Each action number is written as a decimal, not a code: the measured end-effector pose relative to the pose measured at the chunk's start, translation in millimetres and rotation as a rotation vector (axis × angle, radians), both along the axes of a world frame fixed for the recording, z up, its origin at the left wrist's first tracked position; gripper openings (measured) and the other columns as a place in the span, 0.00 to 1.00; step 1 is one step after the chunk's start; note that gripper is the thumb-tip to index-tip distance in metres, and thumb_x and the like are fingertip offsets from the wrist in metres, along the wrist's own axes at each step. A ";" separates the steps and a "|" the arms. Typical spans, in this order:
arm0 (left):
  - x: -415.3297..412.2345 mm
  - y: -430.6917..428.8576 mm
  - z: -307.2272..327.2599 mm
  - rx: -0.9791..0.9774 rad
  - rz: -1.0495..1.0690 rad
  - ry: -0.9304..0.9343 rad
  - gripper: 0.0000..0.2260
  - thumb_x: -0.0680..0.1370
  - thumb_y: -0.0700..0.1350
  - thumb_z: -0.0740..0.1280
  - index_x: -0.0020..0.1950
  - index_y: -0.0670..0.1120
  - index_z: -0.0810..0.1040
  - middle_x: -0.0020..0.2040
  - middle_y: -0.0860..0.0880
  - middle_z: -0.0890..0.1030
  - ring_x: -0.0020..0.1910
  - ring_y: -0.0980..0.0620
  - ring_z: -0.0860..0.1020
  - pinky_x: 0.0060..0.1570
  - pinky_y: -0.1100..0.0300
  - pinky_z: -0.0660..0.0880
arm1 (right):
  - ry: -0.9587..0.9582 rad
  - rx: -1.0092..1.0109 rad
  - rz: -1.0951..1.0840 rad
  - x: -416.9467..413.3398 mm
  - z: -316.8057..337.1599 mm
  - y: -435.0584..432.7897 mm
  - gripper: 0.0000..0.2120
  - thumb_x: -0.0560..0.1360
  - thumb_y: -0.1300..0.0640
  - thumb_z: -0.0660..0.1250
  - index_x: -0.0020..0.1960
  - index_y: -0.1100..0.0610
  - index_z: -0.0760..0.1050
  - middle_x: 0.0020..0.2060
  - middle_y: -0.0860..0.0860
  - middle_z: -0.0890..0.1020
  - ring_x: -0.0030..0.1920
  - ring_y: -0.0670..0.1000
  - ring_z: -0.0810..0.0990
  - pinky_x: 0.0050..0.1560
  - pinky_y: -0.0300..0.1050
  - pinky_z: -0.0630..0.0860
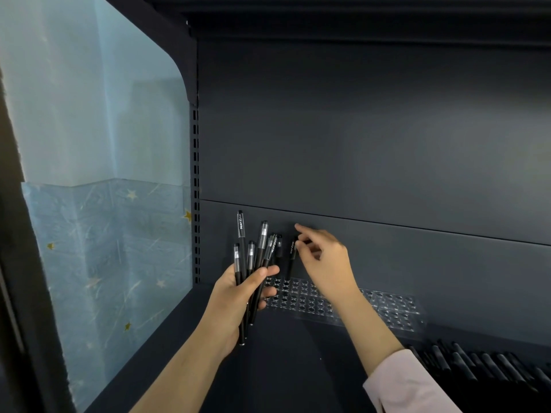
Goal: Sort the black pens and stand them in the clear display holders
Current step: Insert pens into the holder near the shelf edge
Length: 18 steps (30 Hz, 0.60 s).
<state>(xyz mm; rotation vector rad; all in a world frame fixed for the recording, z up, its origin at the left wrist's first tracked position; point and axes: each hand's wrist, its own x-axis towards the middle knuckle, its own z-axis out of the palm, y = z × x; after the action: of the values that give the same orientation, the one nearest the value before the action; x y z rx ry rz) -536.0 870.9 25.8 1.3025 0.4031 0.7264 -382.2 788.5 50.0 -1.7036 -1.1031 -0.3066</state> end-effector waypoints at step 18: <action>3.3 7.6 -3.8 -0.084 0.043 0.027 0.08 0.80 0.46 0.65 0.59 0.47 0.76 0.46 0.49 0.86 0.30 0.55 0.75 0.28 0.63 0.69 | 0.244 0.464 0.015 2.0 36.0 -24.9 0.09 0.76 0.61 0.69 0.54 0.54 0.75 0.42 0.49 0.83 0.45 0.46 0.82 0.48 0.36 0.76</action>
<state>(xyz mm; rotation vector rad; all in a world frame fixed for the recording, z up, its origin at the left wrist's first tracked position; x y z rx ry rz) -532.7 878.5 22.0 1.2288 0.4795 0.7212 -380.2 763.6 85.9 -1.2801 -0.7906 -0.3078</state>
